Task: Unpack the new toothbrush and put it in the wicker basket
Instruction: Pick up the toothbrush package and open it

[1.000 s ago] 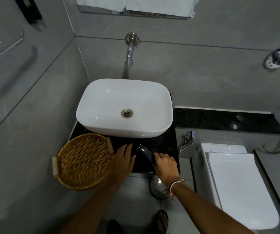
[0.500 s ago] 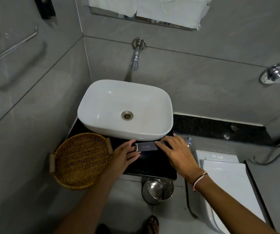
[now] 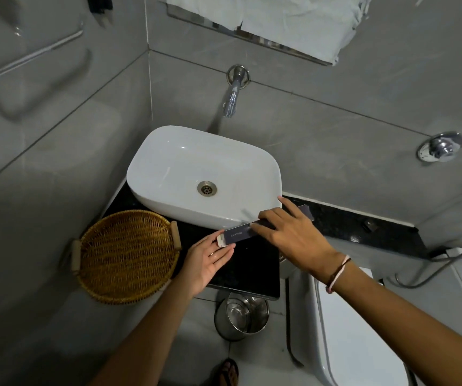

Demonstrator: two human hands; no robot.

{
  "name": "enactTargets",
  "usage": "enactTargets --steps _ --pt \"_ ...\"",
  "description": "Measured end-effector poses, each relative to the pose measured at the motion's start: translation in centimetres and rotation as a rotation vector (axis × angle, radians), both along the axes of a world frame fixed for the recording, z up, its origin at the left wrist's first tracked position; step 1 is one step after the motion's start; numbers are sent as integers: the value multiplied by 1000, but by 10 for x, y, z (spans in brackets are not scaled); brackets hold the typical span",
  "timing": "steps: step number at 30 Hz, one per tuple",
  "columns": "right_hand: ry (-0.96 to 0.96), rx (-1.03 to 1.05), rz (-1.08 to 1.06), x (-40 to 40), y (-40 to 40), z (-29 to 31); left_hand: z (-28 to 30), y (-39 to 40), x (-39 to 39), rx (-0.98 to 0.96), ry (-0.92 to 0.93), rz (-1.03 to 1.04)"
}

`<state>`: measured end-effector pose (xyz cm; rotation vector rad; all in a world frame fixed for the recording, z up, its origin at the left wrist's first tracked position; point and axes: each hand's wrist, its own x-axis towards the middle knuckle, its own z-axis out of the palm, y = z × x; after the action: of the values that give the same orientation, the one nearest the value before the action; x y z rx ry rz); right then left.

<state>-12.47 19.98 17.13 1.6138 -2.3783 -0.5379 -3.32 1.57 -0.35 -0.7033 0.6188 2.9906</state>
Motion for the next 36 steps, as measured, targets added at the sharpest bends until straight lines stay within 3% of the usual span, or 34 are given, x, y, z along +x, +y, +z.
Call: enactTargets --steps 7,12,17,25,36 --pt "-27 67 20 10 -13 6 2 -2 -3 49 -55 -24" --pt "-71 80 -14 1 -16 12 1 2 0 17 41 -7" --pt "-410 -31 -96 -6 -11 36 -1 -3 7 88 62 23" --pt "-267 75 -10 12 -28 58 7 -5 7 149 -34 -82" --pt "-298 188 -71 24 -50 70 17 -7 5 72 -31 -139"
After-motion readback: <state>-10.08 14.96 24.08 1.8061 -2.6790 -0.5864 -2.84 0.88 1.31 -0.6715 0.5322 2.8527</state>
